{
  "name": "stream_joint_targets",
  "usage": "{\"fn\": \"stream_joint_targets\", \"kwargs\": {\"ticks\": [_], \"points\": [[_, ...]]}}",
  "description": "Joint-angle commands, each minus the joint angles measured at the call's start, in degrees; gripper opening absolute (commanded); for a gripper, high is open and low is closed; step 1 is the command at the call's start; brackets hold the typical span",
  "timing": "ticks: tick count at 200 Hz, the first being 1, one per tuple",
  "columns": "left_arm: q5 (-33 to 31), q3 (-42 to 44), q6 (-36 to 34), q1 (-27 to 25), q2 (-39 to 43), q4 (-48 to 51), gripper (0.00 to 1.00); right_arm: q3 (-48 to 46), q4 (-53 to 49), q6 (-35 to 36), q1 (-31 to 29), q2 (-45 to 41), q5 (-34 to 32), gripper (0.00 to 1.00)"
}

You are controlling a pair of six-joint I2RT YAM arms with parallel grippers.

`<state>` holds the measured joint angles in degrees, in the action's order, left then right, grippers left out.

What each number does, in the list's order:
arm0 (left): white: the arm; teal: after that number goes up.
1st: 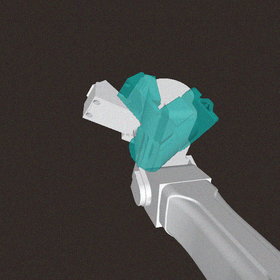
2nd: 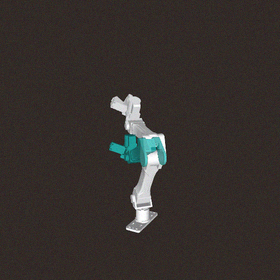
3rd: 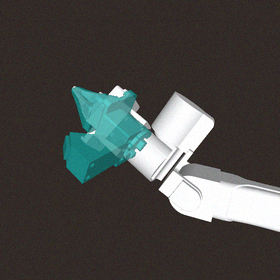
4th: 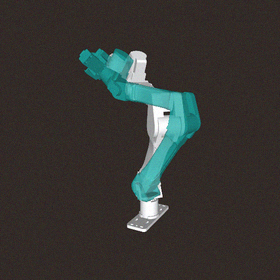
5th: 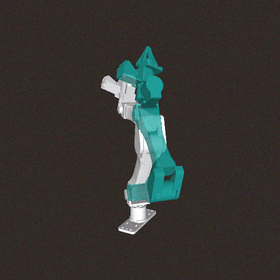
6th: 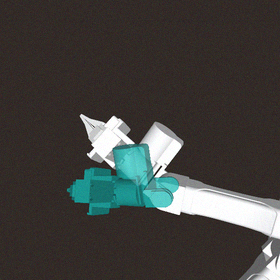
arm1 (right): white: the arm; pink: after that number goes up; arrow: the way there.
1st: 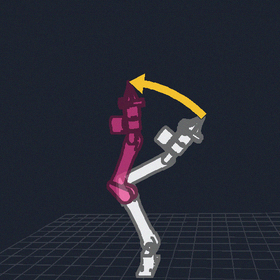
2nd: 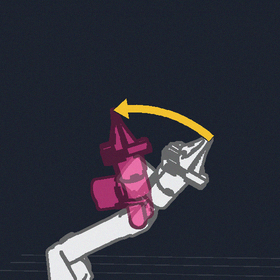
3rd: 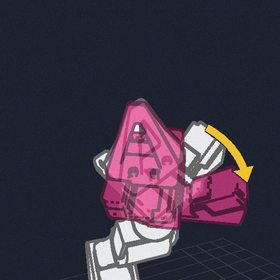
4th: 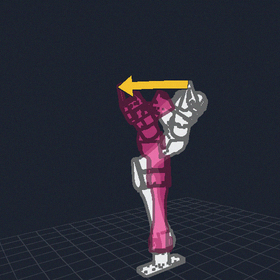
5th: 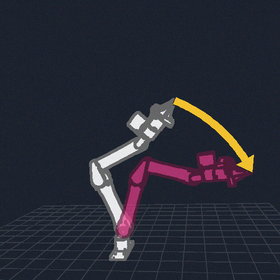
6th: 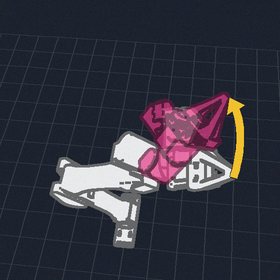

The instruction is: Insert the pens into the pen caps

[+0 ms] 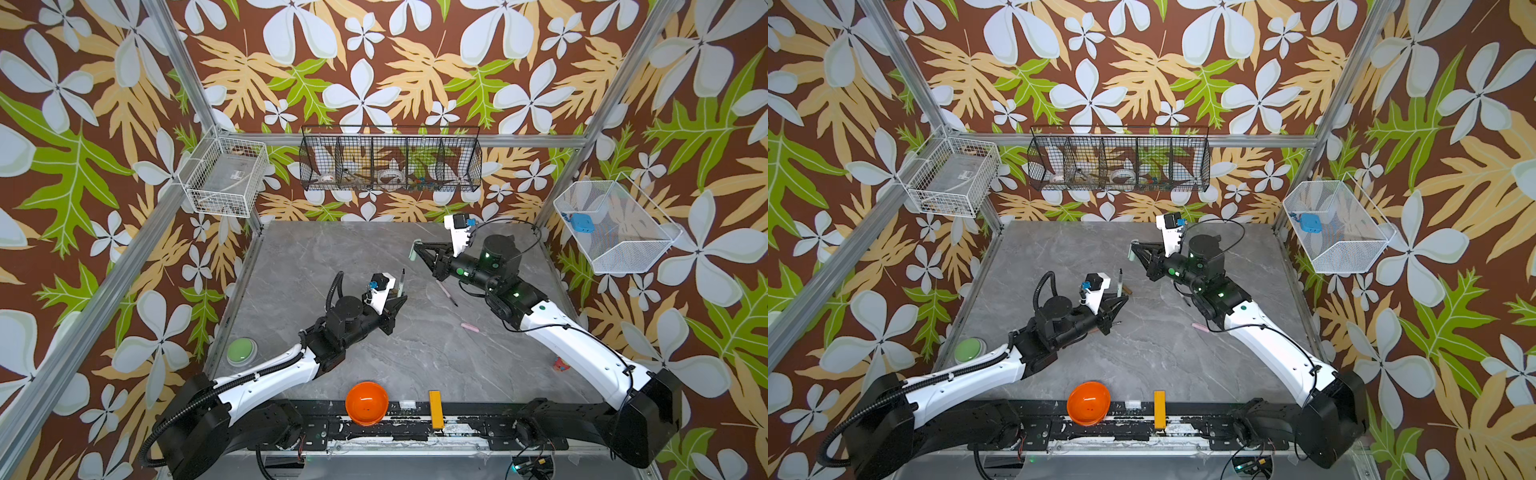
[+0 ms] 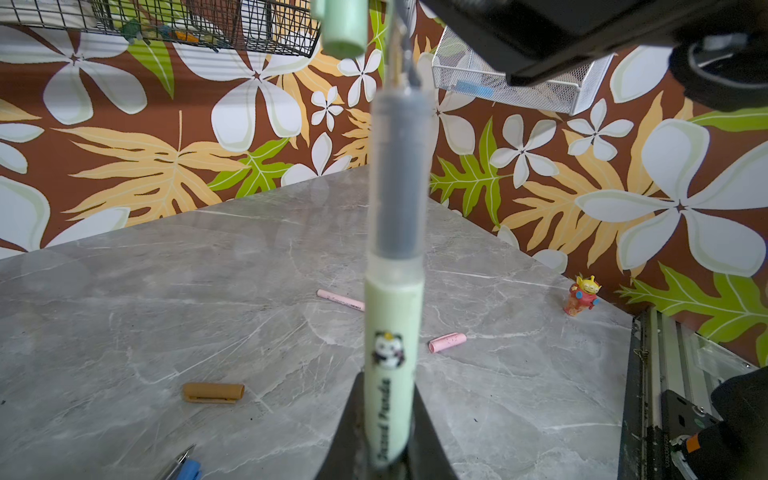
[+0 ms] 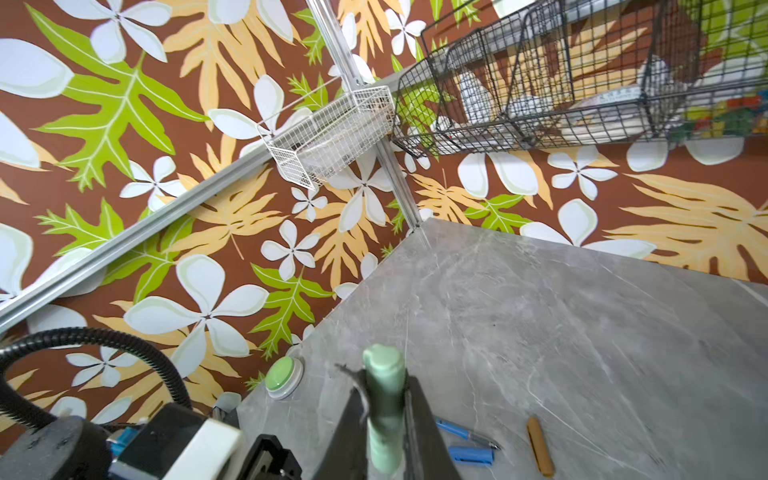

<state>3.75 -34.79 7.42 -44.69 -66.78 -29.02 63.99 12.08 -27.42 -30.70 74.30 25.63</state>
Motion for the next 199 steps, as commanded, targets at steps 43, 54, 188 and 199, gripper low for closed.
{"fn": "stream_joint_targets", "kwargs": {"ticks": [43,54,188,199], "points": [[0.98,-0.37,-0.4,0.04,0.01,-2.36,0.0,0.7,5.38,-2.5,-0.06,0.76,2.81,0.16],[0.95,-0.46,-0.52,0.04,-0.04,-2.36,0.0,0.77,5.71,-2.73,-0.05,1.17,4.79,0.16],[0.82,-1.16,-0.48,0.04,-1.12,-2.45,0.0,-0.25,2.49,-1.45,-0.23,0.49,7.75,0.17],[1.05,-1.32,-0.49,0.04,-1.11,-2.38,0.0,-0.42,2.61,-1.52,-0.31,0.56,7.73,0.17]]}}
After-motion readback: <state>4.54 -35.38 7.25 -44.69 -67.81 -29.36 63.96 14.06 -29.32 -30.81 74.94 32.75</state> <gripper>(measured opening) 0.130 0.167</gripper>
